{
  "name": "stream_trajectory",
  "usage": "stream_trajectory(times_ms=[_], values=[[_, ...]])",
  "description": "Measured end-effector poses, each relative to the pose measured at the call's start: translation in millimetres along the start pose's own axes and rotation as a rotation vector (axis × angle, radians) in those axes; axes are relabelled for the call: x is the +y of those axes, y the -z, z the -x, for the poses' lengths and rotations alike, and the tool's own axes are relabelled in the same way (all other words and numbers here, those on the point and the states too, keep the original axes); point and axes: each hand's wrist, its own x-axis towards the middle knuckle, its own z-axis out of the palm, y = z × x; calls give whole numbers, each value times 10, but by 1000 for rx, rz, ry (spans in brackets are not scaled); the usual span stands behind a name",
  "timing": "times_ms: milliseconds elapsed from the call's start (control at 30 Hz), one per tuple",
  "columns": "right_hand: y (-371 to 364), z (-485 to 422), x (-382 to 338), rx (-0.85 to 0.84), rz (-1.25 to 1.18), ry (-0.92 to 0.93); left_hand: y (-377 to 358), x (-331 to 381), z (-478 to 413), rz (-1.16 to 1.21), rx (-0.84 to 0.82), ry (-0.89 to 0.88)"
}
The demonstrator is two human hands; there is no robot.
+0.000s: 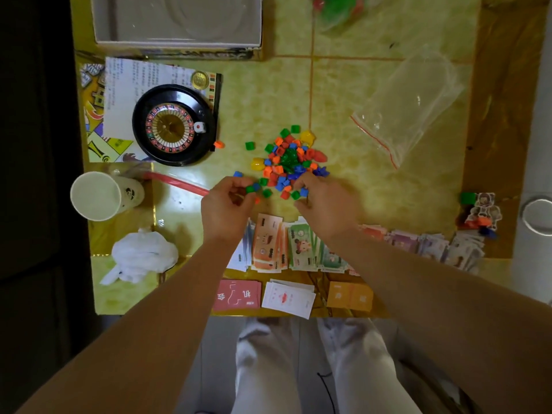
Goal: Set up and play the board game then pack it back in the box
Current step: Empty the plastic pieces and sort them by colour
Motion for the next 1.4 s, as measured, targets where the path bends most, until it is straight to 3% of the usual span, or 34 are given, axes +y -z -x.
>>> stream_trajectory(times_ms=[233, 333, 400, 500, 567, 667, 767, 833, 900, 1033, 1200, 1400], values=[[-12, -37, 24, 26, 9, 61, -10, 169, -8, 516, 18, 226], [-10, -30, 47, 44, -140, 25, -36, 175, -37, 582, 17, 297], [-10, -29, 75, 14, -406, -120, -75, 146, -36, 336, -37, 190], [31, -44, 81, -14, -1047, -380, -194, 121, 1, -231, -83, -5], [69, -61, 97, -60, -1203, -450, -254, 143, 19, -470, -24, -63], [98, -84, 126, -68, -1115, -442, -310, 146, -7, -573, 5, -108], [98, -135, 141, 23, -894, -364, -298, 160, -29, -523, 13, -176], [116, -196, 94, 104, -746, -281, -252, 167, -33, -362, 30, -173], [138, -261, 20, 149, -623, -196, -202, 166, -53, -137, 45, -44], [72, -325, -37, 110, -322, -154, -108, 171, -156, 124, 116, 124], [144, -263, 130, 221, -310, -192, -149, 282, -151, -94, 45, 14], [198, -336, 139, 192, -196, -197, -261, 254, -167, -508, 41, -107]])
